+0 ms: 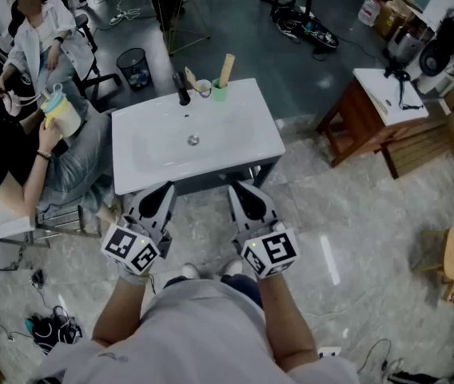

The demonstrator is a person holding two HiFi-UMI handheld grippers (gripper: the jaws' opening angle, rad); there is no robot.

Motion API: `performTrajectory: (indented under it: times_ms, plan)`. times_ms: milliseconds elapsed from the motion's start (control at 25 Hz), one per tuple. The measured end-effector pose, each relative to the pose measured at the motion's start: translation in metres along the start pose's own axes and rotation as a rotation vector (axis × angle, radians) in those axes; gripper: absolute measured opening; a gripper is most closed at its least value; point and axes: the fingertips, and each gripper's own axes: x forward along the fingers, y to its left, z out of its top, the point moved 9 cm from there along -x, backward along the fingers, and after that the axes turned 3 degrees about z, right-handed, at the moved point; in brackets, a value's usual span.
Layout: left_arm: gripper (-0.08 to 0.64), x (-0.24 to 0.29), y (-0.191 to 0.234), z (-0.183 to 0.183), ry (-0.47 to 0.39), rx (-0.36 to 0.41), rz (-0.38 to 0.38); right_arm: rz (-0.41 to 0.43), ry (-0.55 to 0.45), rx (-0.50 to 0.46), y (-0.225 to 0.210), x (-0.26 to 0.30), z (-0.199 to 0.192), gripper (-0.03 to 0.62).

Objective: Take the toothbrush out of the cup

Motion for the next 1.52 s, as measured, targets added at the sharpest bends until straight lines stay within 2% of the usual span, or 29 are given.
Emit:
performTrajectory:
  times_ms: [440, 560, 1000, 1280, 1520]
  plan:
    - [0.018, 0.024, -0.02, -0.005, 0.008, 0.0, 0.028, -0.003, -0.011, 0.018, -0.031, -0.012, 0.003, 0.032]
    - [0.018, 0.032, -0.029, -0.007, 0.012, 0.002, 0.038, 0.014, -0.039, 0.052, -0.042, -0.019, 0.004, 0.034]
    - [0.018, 0.046, -0.053, -0.014, 0.008, 0.018, 0.082, 0.05, -0.04, 0.062, -0.068, -0.034, 0.003, 0.034]
    - [0.018, 0.061, -0.033, -0.021, 0.01, 0.001, 0.088, 0.056, -0.017, 0.067, -0.078, -0.014, -0.006, 0.034]
    - [0.018, 0.097, 0.018, -0.027, 0.015, -0.017, 0.087, 0.04, 0.018, 0.058, -0.098, 0.034, -0.012, 0.034]
